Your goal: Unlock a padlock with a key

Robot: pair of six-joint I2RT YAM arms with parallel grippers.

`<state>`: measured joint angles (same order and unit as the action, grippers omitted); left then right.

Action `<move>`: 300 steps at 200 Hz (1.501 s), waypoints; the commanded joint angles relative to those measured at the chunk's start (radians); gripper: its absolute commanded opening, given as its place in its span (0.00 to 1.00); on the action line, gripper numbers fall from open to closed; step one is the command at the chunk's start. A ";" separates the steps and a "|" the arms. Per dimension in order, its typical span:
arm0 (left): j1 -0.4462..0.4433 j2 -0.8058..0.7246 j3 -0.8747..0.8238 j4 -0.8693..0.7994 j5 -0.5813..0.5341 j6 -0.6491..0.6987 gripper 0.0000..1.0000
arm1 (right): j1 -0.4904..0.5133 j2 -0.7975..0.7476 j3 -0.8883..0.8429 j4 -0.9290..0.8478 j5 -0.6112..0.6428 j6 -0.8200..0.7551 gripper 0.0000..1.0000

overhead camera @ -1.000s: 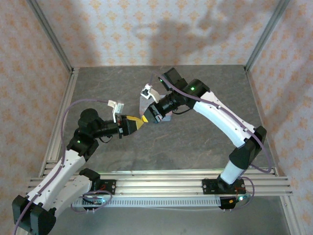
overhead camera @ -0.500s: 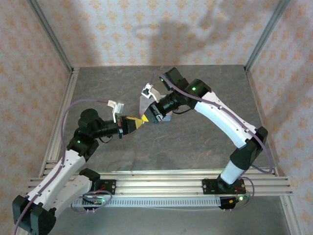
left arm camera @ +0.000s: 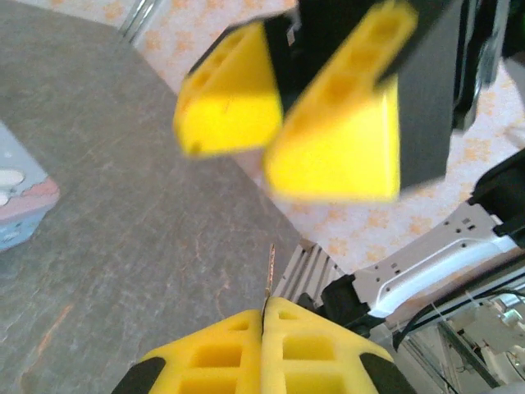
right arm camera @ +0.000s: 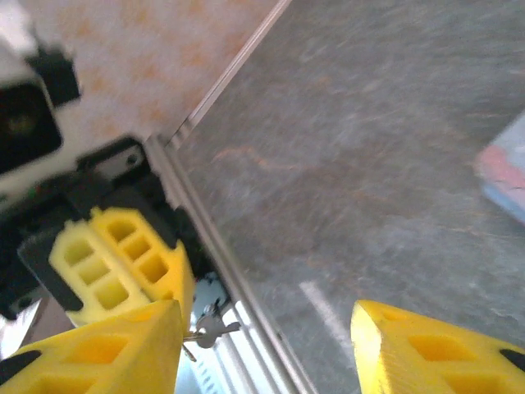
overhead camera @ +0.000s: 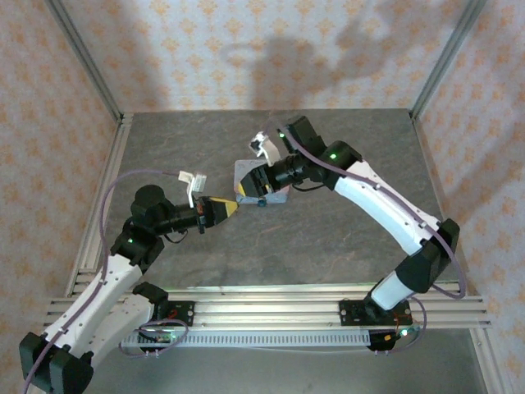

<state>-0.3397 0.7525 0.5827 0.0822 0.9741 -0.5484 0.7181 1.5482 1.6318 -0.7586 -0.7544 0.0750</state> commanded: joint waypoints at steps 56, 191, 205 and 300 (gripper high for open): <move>0.025 -0.163 -0.143 -0.245 -0.272 0.044 0.00 | 0.010 -0.004 -0.300 0.224 0.573 0.295 0.56; 0.028 -0.032 -0.195 -0.257 -0.382 0.073 0.00 | 0.126 0.423 -0.269 0.418 0.902 0.322 0.51; 0.028 -0.027 -0.197 -0.257 -0.382 0.077 0.00 | 0.126 0.445 -0.259 0.421 0.909 0.328 0.50; 0.030 -0.089 -0.234 -0.301 -0.394 0.108 0.00 | 0.126 0.496 -0.242 0.488 0.983 0.384 0.14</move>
<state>-0.3183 0.6891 0.3626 -0.1970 0.6079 -0.4831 0.8417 2.0430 1.3743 -0.3157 0.1612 0.4374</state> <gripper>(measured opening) 0.048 0.199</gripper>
